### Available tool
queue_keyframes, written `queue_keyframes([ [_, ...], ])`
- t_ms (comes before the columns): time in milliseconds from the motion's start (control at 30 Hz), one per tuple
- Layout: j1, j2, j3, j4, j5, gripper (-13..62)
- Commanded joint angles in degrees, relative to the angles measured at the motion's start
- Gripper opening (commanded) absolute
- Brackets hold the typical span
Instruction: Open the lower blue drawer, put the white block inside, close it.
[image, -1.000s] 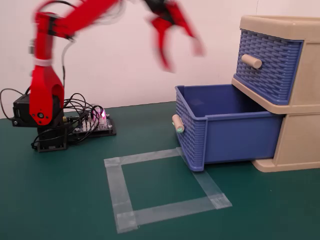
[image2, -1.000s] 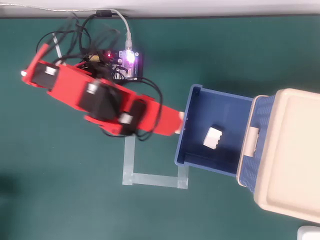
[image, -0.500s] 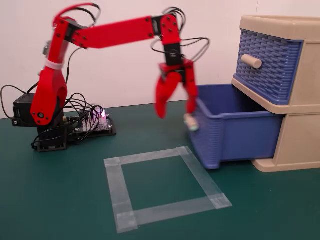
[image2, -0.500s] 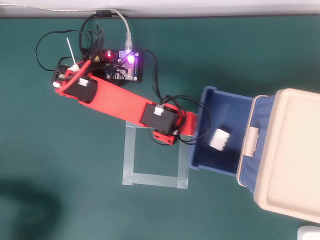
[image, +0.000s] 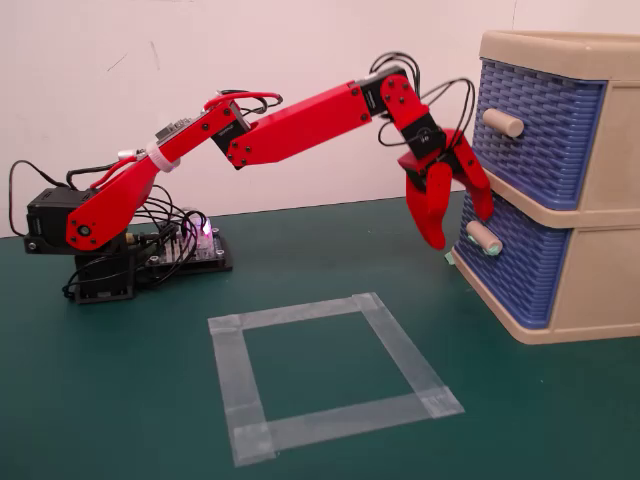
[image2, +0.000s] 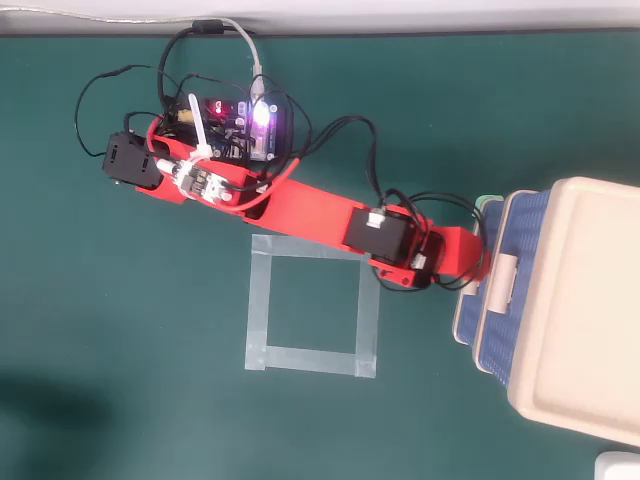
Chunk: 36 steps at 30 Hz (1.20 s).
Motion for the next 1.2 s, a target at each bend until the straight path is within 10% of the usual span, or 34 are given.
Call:
queue_keyframes([
  [0,3.2,10.7,-3.4,11.9,1.6,34.1],
  [267,35.2,32.5,14.1,32.3,-19.5,34.0],
  [600,78.4,52.8,74.2,25.9,-84.7,33.9],
  [867,80.3,78.1,120.8,4.9,-84.5,33.9],
  [1167,80.3,90.9,137.2,8.6,-84.6,34.3],
])
